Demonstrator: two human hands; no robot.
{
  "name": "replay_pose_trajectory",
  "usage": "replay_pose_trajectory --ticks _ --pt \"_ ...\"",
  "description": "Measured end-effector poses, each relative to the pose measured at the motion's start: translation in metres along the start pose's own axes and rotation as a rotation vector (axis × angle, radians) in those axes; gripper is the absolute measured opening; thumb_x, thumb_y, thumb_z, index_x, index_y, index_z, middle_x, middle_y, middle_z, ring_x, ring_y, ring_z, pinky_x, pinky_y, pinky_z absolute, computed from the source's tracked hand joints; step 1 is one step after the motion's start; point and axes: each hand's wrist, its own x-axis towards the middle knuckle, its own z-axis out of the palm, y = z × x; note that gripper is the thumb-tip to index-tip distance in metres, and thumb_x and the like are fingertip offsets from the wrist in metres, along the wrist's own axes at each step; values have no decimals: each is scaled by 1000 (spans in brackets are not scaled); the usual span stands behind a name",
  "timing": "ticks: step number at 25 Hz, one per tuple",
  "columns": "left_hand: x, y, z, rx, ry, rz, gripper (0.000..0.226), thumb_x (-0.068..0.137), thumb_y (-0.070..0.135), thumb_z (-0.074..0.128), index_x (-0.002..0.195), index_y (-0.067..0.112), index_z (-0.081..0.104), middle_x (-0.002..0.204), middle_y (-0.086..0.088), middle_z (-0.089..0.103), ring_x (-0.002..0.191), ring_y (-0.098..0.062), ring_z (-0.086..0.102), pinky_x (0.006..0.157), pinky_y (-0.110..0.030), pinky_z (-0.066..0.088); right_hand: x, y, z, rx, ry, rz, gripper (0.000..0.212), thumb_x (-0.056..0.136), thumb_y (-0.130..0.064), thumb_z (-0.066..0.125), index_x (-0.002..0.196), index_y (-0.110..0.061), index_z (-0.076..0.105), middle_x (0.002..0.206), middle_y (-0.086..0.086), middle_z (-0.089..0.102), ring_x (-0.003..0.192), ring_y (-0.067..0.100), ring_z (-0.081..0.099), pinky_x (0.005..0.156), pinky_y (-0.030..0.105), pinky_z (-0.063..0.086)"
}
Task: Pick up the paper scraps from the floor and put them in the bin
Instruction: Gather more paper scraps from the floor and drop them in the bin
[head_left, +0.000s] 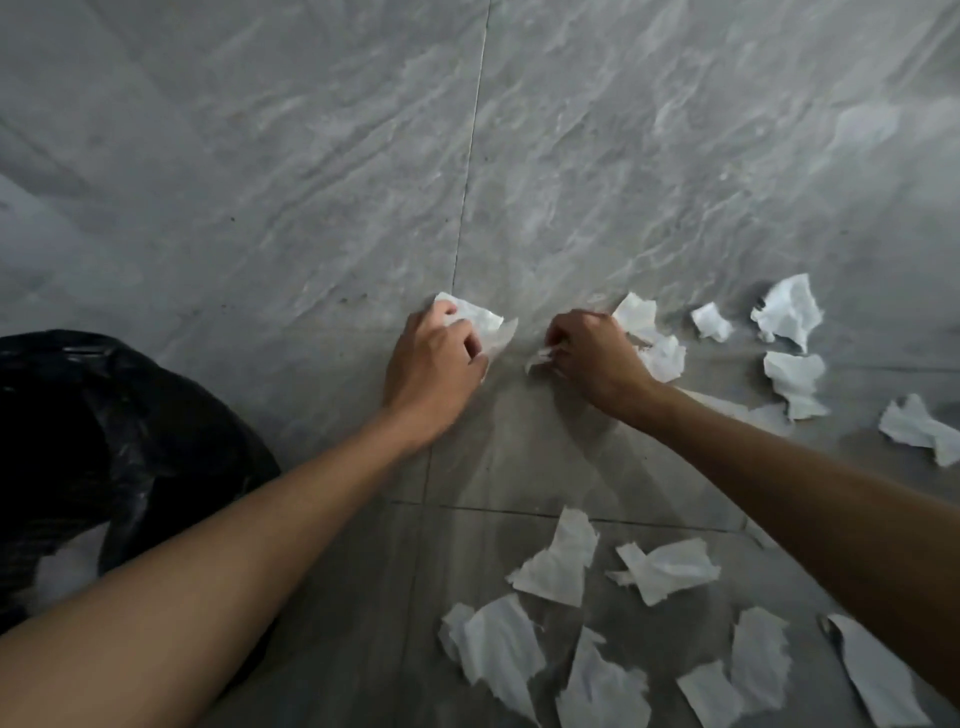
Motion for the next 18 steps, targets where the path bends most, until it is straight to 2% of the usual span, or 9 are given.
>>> replay_pose_trajectory --ticks 1,3,6,8,11,13,15,16,18 --pt "13 -1 2 -1 -22 -8 8 79 21 65 75 14 63 129 -10 53 122 -29 45 96 -36 42 -5 -1 -4 86 62 71 6 77 -6 62 80 -7 67 76 10 66 71 21 58 61 24 38" --pt "31 -3 10 0 -113 -7 11 82 22 63 78 12 63 129 -15 52 127 -31 42 100 -37 39 -16 2 -17 281 141 247 3 79 -17 67 76 -18 66 66 1 62 59 15 55 51 23 38" --pt "38 -6 19 26 -181 -12 14 83 26 63 79 12 64 115 -11 56 111 -31 51 86 -40 48 -35 9 -37 584 165 413 8 77 -17 69 71 -20 64 63 2 61 54 10 53 49 21 41" --pt "32 -5 20 75 -158 -15 12 84 22 61 83 11 65 110 -12 59 102 -34 56 77 -39 49 -49 10 -45 813 169 459 12 79 -8 68 72 -18 64 67 3 61 60 10 54 59 21 42" --pt "12 7 11 76 -229 -20 11 82 20 64 83 10 67 95 -18 68 89 -35 63 71 -37 49 -68 0 -40 1097 65 526 7 82 -3 65 87 -7 67 81 8 64 75 16 58 74 27 46" --pt "-3 19 -9 17 -270 -15 9 80 22 68 77 13 69 80 -13 68 79 -29 63 66 -30 44 -76 -13 -35 1128 -12 543 10 82 -6 66 92 -4 69 79 6 68 73 13 62 70 24 50" --pt "-14 30 -41 -35 -258 46 9 78 24 71 75 16 69 62 3 57 63 -17 54 58 -23 37 -81 -31 -31 1160 -63 552 8 83 -5 65 88 -3 70 70 2 69 64 9 63 59 18 51" --pt "-20 34 -64 -51 -235 81 9 78 24 72 75 17 68 57 11 50 57 -9 49 54 -15 34 -83 -43 -30 1193 -90 552 7 83 -3 64 86 -3 70 66 0 70 60 7 63 55 16 50" --pt "-30 42 -116 -76 -182 129 9 76 23 74 73 19 68 53 16 43 50 1 44 50 -8 31 -85 -69 -30 1245 -132 546 9 84 0 61 90 -1 68 64 0 70 56 6 63 52 13 50"
